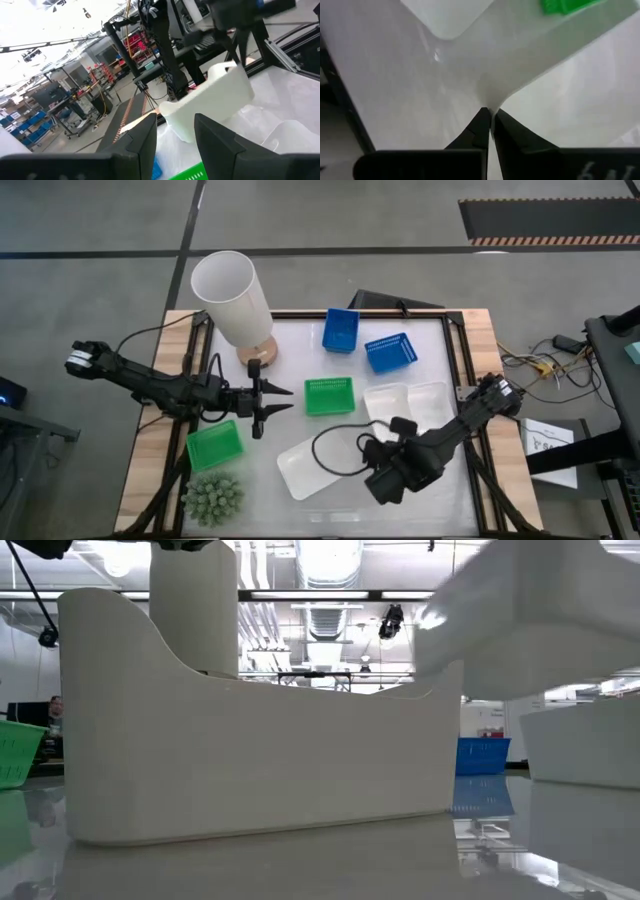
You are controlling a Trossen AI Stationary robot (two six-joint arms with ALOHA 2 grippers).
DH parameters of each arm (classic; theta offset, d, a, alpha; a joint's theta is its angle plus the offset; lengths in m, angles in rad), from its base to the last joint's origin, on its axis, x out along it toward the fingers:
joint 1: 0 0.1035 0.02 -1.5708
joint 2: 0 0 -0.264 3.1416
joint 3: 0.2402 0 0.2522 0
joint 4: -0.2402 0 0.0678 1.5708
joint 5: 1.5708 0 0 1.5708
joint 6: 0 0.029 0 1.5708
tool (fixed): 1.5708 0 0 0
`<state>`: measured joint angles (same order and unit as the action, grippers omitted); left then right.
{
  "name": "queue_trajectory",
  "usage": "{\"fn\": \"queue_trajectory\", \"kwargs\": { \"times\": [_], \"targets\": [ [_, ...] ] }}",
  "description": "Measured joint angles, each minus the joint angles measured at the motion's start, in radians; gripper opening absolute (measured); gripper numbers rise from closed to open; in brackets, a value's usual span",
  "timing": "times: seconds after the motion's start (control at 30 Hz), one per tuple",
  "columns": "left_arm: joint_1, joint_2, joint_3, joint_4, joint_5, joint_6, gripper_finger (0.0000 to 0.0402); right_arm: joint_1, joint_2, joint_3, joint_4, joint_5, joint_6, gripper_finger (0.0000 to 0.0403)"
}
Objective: Stack baskets by color
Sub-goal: Stack the middle white bin on top of the right white bin
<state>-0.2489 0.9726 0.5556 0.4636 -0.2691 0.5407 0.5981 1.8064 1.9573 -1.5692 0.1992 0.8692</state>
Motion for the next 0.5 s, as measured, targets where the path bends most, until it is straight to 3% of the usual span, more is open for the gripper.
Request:
{"fn": "queue_trajectory", "kwargs": {
  "times": [0.23,0.5],
  "targets": [
    [0.0,0.005,0.0,0.0,0.0,0.0,0.0116,-0.001,-0.15,-0.082,-0.004,0.095,0.057,0.0009],
    [0.0,0.008,0.0,-0.001,0.0,0.0,0.0116,0.006,-0.373,-0.363,-0.007,-0.034,0.18,0.0009]
  ]
}}
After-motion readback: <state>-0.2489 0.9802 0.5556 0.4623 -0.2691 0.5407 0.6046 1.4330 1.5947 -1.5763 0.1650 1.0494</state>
